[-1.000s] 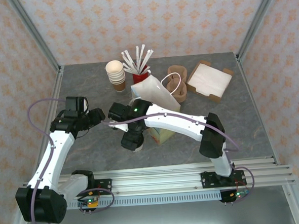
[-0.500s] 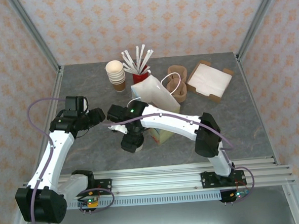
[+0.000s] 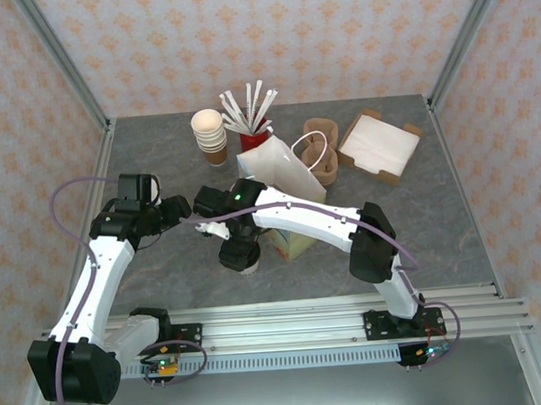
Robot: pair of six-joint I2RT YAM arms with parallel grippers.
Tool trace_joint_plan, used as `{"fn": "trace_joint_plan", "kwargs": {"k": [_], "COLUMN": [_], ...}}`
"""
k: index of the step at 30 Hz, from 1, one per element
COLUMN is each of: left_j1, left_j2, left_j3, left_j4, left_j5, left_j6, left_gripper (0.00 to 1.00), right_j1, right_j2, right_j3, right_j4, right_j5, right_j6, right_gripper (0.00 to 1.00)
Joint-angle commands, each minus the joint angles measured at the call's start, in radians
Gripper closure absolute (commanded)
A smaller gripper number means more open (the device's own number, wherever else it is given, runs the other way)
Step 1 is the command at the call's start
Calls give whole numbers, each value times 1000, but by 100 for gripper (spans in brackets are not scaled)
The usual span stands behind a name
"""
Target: Pack the takeout coffee
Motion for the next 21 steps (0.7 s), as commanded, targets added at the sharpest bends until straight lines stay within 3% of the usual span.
{"fn": "trace_joint_plan", "kwargs": {"k": [1,21], "left_j1": [10,10], "left_j2": [-20,-22], "left_j3": [12,-4], "left_j4": [-13,-4], "left_j5": [11,28], "left_j6": [9,9], "left_gripper": [44,44], "right_j1": [-5,-7], "right_j2": [22,35], "right_j3": [31,17], "right_j4": [-39,-42], "right_j5": [4,14], "right_j6": [-9,-14], "right_gripper": [16,18]}}
